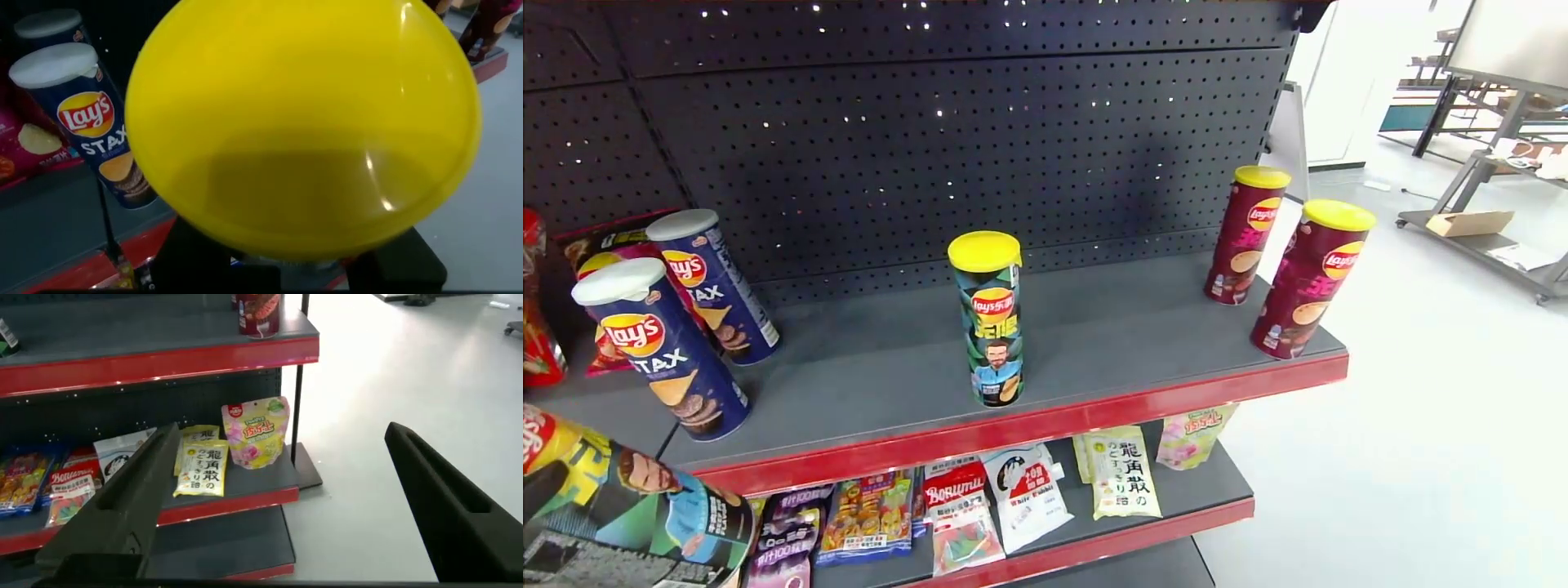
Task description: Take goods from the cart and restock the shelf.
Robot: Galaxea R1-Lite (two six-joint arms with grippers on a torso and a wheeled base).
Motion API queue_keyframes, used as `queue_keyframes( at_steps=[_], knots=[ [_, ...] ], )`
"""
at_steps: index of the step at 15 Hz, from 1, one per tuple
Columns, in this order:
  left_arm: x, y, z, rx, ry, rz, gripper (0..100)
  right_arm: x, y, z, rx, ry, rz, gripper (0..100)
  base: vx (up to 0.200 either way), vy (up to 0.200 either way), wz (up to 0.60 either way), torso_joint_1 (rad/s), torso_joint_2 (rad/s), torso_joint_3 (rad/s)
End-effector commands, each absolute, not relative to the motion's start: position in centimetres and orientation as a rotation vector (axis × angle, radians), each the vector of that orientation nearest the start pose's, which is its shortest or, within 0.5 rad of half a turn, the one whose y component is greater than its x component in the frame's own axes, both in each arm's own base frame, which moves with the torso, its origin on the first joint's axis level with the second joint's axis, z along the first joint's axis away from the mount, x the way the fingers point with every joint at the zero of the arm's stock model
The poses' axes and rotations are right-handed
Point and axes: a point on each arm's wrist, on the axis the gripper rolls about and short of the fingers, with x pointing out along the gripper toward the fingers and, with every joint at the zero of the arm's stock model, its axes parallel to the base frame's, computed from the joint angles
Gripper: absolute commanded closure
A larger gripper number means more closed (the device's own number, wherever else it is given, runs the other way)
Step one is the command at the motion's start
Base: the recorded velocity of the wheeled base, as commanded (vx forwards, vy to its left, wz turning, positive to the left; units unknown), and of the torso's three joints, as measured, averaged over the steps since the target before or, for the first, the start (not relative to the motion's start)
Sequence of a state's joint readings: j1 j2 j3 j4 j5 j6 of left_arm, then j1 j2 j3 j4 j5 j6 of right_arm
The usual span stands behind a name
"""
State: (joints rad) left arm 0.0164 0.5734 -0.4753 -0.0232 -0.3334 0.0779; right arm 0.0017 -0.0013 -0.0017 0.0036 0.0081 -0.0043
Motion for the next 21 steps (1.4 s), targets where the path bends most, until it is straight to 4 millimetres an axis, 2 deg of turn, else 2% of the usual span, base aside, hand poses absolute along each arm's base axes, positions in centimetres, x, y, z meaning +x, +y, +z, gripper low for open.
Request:
queue_keyframes(
  at_steps=[1, 6, 8, 12, 13, 14, 16, 18, 19, 20, 21],
  knots=[
    [5.5, -0.6, 21.5, 0.051, 0.13, -0.321, 100, -2.3, 0.0, 7.6, -0.005, 0.002, 0.011, 0, 0.0, 0.0, 0.0, 0.0, 0.0, 0.0],
    [14.3, -0.6, 21.3, 0.054, 0.15, -0.329, 100, -2.3, 0.0, 7.6, -0.005, 0.002, 0.011, 0, 0.0, 0.0, 0.0, 0.0, 0.0, 0.0],
    [16.3, -0.6, 21.0, 0.054, 0.156, -0.336, 100, -2.3, 0.0, 7.6, -0.005, 0.002, 0.009, 0, 0.0, 0.0, 0.0, 0.0, 0.0, 0.0],
    [18.6, -0.9, 19.7, 0.043, 0.2, -0.357, 100, -2.3, 0.0, 7.6, -0.005, 0.002, 0.009, 0, 0.0, 0.0, 0.0, 0.0, 0.0, 0.0],
    [19.1, -1.3, 19.6, 0.042, 0.209, -0.378, 100, -2.3, 0.0, 7.6, -0.005, 0.002, 0.009, 0, 0.0, 0.0, 0.0, 0.0, 0.0, 0.0],
    [21.4, -1.7, 19.6, 0.047, 0.189, -0.393, 100, -2.3, 0.0, 7.6, -0.005, 0.002, 0.009, 0, 0.0, 0.0, 0.0, 0.0, 0.0, 0.0],
    [24.0, -3.0, 19.9, 0.041, 0.179, -0.437, 100, -2.3, 0.0, 7.6, -0.005, 0.002, 0.009, 0, 0.0, 0.0, 0.0, 0.0, 0.0, 0.0],
    [27.7, -3.9, 20.0, 0.037, 0.161, -0.45, 100, -2.3, 0.0, 7.6, -0.005, 0.002, 0.011, 0, 0.0, 0.0, 0.0, 0.0, 0.0, 0.0],
    [27.7, -3.9, 20.0, 0.037, 0.161, -0.45, 100, -2.3, 0.0, 7.6, -0.005, 0.002, 0.011, 0, 0.0, 0.0, 0.0, 0.0, 0.0, 0.0],
    [30.4, -5.1, 20.2, 0.028, 0.147, -0.475, 100, -2.3, 0.0, 7.6, -0.005, 0.002, 0.009, 0, 0.0, 0.0, 0.0, 0.0, 0.0, 0.0],
    [31.9, -5.4, 20.1, 0.029, 0.141, -0.469, 100, -2.3, 0.0, 7.6, -0.005, 0.002, 0.011, 0, 0.0, 0.0, 0.0, 0.0, 0.0, 0.0]
  ],
)
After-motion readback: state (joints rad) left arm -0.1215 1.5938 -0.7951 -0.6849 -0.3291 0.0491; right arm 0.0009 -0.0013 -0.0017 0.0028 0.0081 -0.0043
